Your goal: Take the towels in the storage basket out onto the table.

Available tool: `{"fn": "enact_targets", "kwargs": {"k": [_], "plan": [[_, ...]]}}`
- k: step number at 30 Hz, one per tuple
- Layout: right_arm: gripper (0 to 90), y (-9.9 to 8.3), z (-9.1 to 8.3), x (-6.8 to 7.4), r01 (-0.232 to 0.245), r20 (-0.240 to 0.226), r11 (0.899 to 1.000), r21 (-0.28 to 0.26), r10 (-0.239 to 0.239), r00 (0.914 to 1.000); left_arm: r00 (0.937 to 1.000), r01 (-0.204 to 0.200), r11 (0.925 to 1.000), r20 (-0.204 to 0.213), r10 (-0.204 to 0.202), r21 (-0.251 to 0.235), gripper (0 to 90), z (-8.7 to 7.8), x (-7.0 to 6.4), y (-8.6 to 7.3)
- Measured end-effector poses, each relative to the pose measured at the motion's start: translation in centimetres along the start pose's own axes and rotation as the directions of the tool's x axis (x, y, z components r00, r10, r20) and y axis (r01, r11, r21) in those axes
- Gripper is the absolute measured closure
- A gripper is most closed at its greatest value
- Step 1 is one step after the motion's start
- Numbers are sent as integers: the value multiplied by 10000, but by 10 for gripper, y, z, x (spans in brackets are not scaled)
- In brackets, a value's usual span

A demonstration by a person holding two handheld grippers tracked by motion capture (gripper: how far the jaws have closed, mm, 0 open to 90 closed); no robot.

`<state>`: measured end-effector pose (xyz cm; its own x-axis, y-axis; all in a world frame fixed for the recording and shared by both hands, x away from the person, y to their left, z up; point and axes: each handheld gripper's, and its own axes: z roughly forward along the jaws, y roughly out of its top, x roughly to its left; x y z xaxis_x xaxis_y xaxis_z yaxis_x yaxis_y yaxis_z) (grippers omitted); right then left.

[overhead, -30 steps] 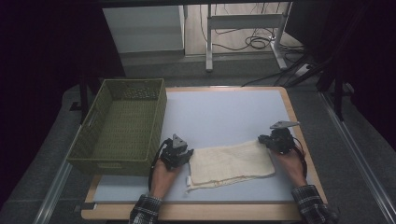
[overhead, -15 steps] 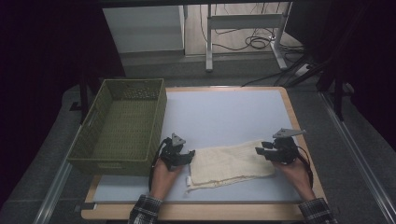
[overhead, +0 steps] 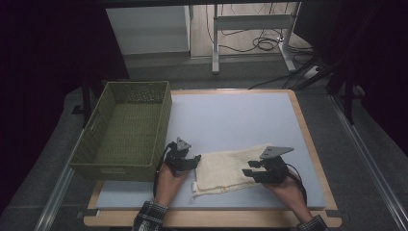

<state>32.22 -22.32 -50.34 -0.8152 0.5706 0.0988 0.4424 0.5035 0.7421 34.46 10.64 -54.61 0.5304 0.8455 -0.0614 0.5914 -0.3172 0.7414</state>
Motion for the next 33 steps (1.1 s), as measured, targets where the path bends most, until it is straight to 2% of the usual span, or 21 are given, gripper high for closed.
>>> {"fn": "enact_targets", "kwargs": {"k": [7, 9, 11, 17, 21, 25, 27, 29, 30, 33], "plan": [[581, 10, 25, 30, 460, -837, 9987, 232, -439, 9955, 10000, 2, 10000, 0, -2, 7, 379, 0, 0, 0], [584, 12, 27, 32, 518, -936, 9983, 251, -492, 9944, 10000, 1, 10000, -2, -1, 12, 378, 0, 0, 0], [591, 18, 39, 44, 691, -1287, 9970, 340, -642, 9896, 10000, 14, 10000, 6, -14, 4, 378, 0, 0, 0], [625, 27, 60, 68, 1036, -1938, 9936, 460, -929, 9766, 10000, 24, 10000, 7, -24, -4, 378, 0, 0, 0], [623, 33, 74, 86, 1447, -2249, 9882, 511, -1298, 9657, 10000, 19, 10000, 3, -19, 5, 377, 0, 0, 0], [635, 37, 85, 96, 1771, -2162, 9826, 560, -1612, 9629, 10000, 82, 10000, -27, -81, 24, 349, 0, 0, 0], [745, 38, 90, 100, 1980, -1974, 9781, 635, -1821, 9633, 9999, 133, 9998, -25, -133, 125, 286, 1, 1, 1], [852, 38, 94, 102, 2083, -1991, 9751, 764, -1898, 9614, 9999, 134, 9998, -87, -133, 125, 258, 1, 1, 1], [879, 38, 95, 102, 2070, -2018, 9754, 758, -1883, 9612, 9997, 208, 9997, -115, -207, 102, 234, 0, 1, 1], [889, 43, 91, 103, 2009, -2020, 9776, 623, -1847, 9618, 9988, 449, 9987, 194, -444, -248, 225, -4, 2, 2]]}}
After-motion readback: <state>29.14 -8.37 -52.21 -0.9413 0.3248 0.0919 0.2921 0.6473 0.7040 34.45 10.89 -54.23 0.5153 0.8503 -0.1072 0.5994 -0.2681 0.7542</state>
